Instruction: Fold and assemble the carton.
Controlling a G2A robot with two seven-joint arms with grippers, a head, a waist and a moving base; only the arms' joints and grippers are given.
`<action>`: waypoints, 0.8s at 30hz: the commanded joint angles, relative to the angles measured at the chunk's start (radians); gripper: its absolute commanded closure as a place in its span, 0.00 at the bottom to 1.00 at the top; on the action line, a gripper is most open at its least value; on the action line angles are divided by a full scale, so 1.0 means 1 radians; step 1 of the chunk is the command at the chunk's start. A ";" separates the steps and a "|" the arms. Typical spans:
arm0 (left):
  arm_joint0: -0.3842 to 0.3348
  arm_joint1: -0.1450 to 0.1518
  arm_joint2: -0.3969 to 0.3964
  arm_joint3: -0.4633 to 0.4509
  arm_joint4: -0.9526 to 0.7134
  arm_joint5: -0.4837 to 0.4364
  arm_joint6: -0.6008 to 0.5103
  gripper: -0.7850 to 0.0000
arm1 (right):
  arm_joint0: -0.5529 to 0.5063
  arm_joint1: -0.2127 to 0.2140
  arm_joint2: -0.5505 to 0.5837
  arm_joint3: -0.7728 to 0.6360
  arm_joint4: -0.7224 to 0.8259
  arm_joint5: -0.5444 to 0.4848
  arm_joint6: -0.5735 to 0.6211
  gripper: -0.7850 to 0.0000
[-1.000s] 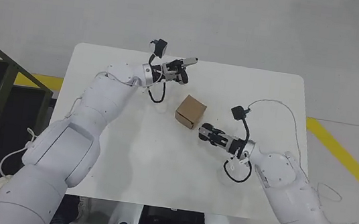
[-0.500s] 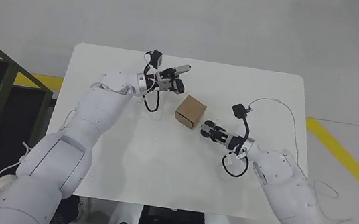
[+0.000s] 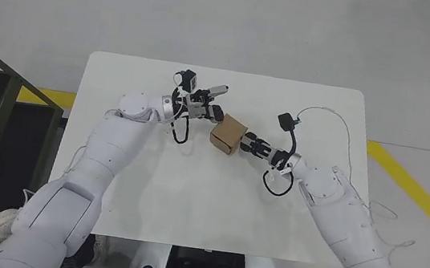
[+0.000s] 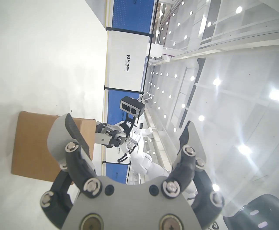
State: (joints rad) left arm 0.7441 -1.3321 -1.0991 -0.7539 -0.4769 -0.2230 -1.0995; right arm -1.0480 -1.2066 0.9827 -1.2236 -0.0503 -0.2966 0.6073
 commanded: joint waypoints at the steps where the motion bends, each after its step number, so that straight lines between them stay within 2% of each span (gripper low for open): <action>1: 0.017 0.005 -0.007 -0.029 0.003 0.017 0.002 0.00 | 0.009 -0.003 -0.004 0.011 0.003 -0.005 -0.002 1.00; 8: 0.071 0.021 -0.030 -0.122 0.003 0.072 -0.006 0.00 | 0.051 -0.010 -0.003 0.063 0.006 -0.031 0.009 1.00; 12: 0.100 0.031 -0.072 -0.177 -0.036 0.060 0.014 0.00 | 0.074 -0.013 0.002 0.087 0.004 -0.054 0.013 1.00; 16: 0.115 0.042 -0.109 -0.212 -0.009 0.023 0.080 0.00 | 0.109 -0.016 0.004 0.128 -0.009 -0.063 0.013 1.00; 19: 0.102 0.042 -0.111 -0.204 0.003 0.017 0.120 0.00 | 0.113 -0.015 0.002 0.126 -0.013 -0.061 0.055 1.00; 24: 0.044 0.020 -0.049 -0.125 0.019 0.016 0.155 0.00 | 0.047 0.005 0.030 0.015 -0.037 -0.013 0.132 1.00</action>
State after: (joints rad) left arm 0.8020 -1.3062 -1.1637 -0.9002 -0.4563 -0.2052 -0.9484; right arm -0.9849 -1.2063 1.0073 -1.1784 -0.0782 -0.3225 0.7258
